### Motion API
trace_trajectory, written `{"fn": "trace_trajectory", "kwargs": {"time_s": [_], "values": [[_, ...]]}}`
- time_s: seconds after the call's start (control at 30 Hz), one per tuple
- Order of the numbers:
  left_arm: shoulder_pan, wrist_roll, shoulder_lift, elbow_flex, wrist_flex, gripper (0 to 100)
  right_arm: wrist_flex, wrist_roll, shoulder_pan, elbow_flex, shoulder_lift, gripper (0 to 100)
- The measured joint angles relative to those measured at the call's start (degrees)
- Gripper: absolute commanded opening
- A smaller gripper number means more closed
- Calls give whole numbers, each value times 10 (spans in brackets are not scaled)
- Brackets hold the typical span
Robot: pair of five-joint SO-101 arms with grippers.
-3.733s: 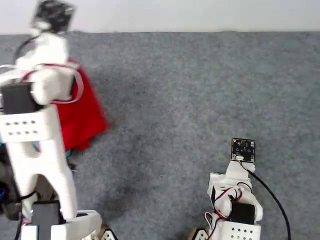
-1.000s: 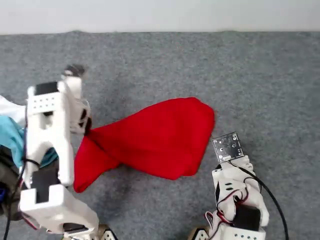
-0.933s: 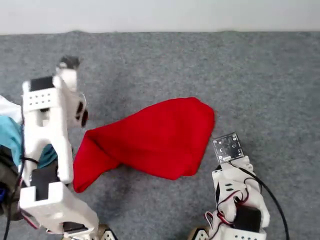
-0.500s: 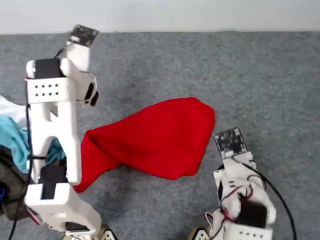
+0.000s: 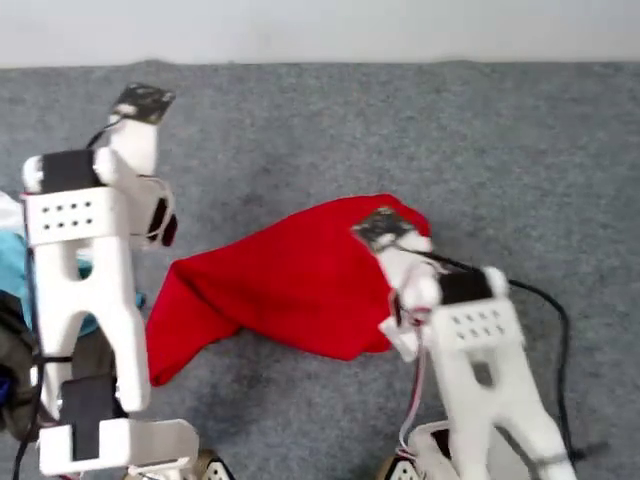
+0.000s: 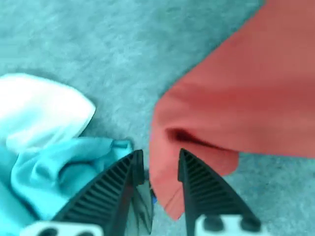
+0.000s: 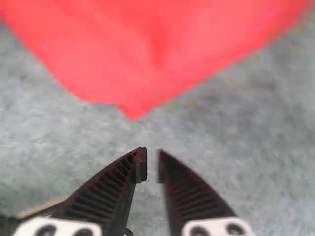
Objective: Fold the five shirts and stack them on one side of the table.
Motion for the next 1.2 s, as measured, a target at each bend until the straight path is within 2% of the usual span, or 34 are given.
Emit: {"fn": "trace_trajectory", "kwargs": {"time_s": [0.2,0.4,0.47,0.57,0.63,0.83,1.2], "values": [[-67,0,-4,14,1,122,-50,-47,-62,-43,133,209],[-93,0,-4,15,1,122,-136,-52,-68,-44,251,206],[-93,0,-4,15,1,122,-155,-54,-69,-44,285,155],[-92,0,-4,15,1,122,-162,-55,-70,-62,316,0],[-92,0,-4,15,1,122,-162,-55,-68,-84,334,27],[-92,0,-4,15,1,122,-78,-54,-66,-175,343,9],[-92,-2,-4,15,1,122,97,-54,-35,-487,257,9]]}}
